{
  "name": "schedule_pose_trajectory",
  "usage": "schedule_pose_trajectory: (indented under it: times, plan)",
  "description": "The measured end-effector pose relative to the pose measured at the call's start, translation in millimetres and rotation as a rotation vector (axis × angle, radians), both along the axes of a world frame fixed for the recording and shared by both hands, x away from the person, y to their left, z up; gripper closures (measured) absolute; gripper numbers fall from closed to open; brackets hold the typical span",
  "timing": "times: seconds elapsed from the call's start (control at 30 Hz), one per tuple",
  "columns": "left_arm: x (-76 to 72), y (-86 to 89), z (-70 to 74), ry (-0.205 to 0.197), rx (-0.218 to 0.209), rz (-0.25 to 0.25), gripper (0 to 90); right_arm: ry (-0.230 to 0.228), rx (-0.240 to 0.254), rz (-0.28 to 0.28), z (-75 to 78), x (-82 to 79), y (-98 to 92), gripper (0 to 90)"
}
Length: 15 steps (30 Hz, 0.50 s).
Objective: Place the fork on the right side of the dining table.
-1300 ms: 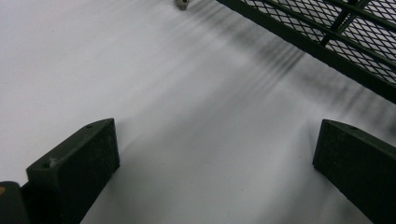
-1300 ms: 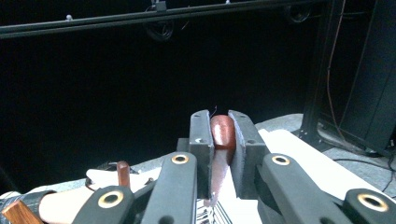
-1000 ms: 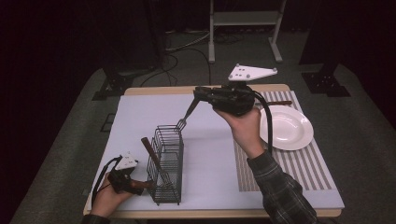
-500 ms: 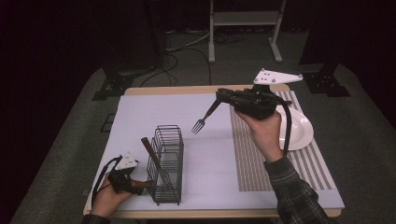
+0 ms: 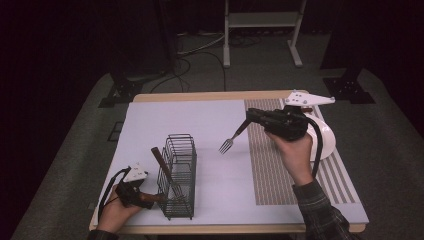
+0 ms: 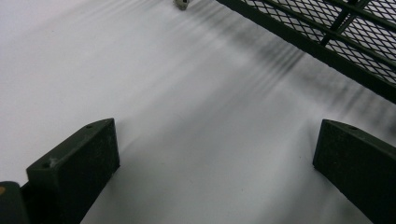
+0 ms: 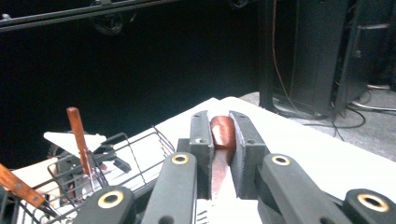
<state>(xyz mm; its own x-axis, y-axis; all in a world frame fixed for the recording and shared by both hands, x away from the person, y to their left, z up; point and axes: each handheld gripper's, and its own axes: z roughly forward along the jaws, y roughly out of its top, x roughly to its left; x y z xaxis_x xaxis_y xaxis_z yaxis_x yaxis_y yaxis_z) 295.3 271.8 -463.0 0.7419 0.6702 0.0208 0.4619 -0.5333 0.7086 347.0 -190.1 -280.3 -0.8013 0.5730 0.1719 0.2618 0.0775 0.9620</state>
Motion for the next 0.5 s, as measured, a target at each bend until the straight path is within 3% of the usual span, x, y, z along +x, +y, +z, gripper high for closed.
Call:
schedule_pose_trajectory:
  times: [0.27, 0.5]
  plan:
    - [0.0, 0.0, 0.1, 0.001, 0.001, 0.000, 0.0, 0.040, -0.019, -0.053, -16.0, -2.7, -15.4, 80.1]
    - [0.0, 0.1, 0.2, 0.001, 0.002, -0.001, 0.0, 0.074, -0.007, -0.092, -22.2, -10.6, -35.4, 80.1]
